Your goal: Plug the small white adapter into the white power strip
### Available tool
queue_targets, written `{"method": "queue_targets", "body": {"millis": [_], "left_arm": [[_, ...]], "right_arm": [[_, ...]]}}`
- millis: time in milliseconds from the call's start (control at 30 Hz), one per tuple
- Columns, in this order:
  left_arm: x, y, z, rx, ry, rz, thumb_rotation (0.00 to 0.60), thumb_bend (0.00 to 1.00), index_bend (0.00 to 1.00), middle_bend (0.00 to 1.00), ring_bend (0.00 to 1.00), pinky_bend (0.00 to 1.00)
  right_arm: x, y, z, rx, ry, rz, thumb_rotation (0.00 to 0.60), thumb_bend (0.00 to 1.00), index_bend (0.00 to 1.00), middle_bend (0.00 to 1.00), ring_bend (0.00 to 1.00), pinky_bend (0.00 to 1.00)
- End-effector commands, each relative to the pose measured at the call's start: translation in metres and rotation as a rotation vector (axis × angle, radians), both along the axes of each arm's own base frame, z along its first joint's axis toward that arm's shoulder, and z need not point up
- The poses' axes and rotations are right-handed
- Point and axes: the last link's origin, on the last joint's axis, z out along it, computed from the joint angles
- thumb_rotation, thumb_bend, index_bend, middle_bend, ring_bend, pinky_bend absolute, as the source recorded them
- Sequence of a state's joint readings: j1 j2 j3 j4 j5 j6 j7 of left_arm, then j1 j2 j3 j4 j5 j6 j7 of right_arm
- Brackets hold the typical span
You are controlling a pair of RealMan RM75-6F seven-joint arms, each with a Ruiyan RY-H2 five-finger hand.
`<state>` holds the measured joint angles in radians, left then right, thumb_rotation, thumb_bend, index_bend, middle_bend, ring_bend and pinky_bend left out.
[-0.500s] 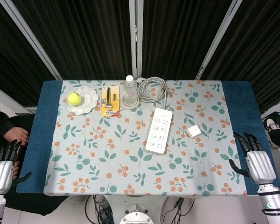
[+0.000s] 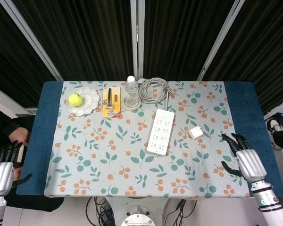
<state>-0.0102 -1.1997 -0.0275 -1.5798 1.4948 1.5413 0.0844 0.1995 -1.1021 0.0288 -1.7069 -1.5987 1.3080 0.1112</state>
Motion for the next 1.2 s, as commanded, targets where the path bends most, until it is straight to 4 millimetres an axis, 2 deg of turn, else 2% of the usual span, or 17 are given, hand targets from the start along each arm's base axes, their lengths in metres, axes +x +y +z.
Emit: {"method": "queue_targets", "body": {"millis": [33,300,400,600,800,900,1033,1200], "left_arm": [[0.000,-0.001,-0.001,0.000,-0.003,0.000,0.600,0.08,0.06,0.00,0.00,0.00],[-0.002,-0.004,-0.002,0.002,-0.009,0.006,0.600,0.08,0.07,0.00,0.00,0.00],[-0.004,-0.005,-0.002,0.004,-0.011,0.015,0.600,0.08,0.07,0.00,0.00,0.00],[-0.008,-0.006,-0.003,0.001,-0.015,0.026,0.600,0.08,0.07,0.00,0.00,0.00],[-0.010,-0.006,-0.003,0.000,-0.020,0.028,0.600,0.08,0.07,0.00,0.00,0.00],[-0.012,-0.006,-0.004,-0.003,-0.022,0.032,0.600,0.08,0.07,0.00,0.00,0.00],[-0.014,-0.006,-0.004,-0.003,-0.027,0.033,0.600,0.08,0.07,0.00,0.00,0.00],[-0.013,-0.004,-0.007,-0.009,-0.032,0.022,0.600,0.08,0.07,0.00,0.00,0.00]], "right_arm": [[0.034,-0.027,-0.028,0.154,0.022,0.125,0.600,0.24,0.04,0.20,0.00,0.00],[0.105,-0.080,-0.089,0.384,0.067,0.260,0.600,0.29,0.04,0.17,0.00,0.00],[0.125,-0.092,-0.112,0.435,0.073,0.280,0.600,0.29,0.03,0.16,0.00,0.00],[0.151,-0.110,-0.149,0.496,0.075,0.287,0.600,0.29,0.03,0.16,0.00,0.00],[0.161,-0.121,-0.177,0.536,0.085,0.263,0.600,0.30,0.03,0.18,0.00,0.00],[0.161,-0.121,-0.184,0.548,0.092,0.257,0.600,0.31,0.03,0.20,0.00,0.00],[0.157,-0.119,-0.185,0.543,0.105,0.253,0.600,0.31,0.03,0.22,0.00,0.00],[0.146,-0.115,-0.175,0.520,0.129,0.251,0.600,0.31,0.04,0.26,0.00,0.00]]}}
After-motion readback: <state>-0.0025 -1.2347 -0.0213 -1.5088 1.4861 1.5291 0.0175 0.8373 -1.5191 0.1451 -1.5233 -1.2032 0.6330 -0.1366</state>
